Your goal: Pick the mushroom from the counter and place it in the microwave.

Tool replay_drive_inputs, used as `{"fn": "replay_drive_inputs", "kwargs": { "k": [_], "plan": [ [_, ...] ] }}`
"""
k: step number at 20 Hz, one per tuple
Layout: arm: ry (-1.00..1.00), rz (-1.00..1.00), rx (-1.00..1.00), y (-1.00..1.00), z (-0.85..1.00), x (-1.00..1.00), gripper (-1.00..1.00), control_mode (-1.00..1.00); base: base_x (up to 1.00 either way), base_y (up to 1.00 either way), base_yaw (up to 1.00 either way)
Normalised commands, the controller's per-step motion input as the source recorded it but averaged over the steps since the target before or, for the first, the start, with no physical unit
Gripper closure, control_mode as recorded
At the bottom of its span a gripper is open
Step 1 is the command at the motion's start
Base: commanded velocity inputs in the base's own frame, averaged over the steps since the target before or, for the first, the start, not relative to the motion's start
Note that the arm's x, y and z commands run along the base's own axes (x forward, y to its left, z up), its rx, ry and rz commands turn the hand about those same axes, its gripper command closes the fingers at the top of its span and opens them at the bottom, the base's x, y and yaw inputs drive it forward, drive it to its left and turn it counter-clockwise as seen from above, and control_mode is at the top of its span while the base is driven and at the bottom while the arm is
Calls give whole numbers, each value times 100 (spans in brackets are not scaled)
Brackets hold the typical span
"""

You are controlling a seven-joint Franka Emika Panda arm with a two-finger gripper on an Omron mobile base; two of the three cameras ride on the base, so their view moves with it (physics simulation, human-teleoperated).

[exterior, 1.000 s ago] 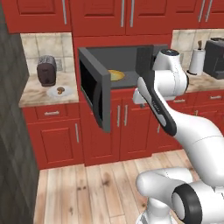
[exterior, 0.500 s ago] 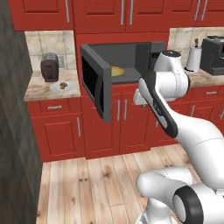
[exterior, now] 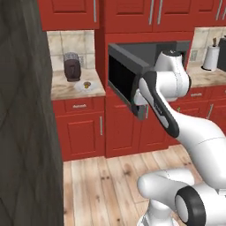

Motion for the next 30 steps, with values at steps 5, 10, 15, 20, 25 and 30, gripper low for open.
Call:
{"fn": "replay_drive_inputs", "kwargs": {
  "k": [5,10,15,20,25,30],
  "plan": [
    [0,0,0,0,0,0,-100,100,12,71,-7],
    [0,0,0,0,0,0,-100,100,56,35,-8],
    [0,0,0,0,0,0,-100,100,54,10,-2],
    [0,0,0,0,0,0,-100,100,26,38,0],
    [0,0,0,0,0,0,-100,100,38,48,1],
    [0,0,0,0,0,0,-100,100,73,1,4]
  ]
}}
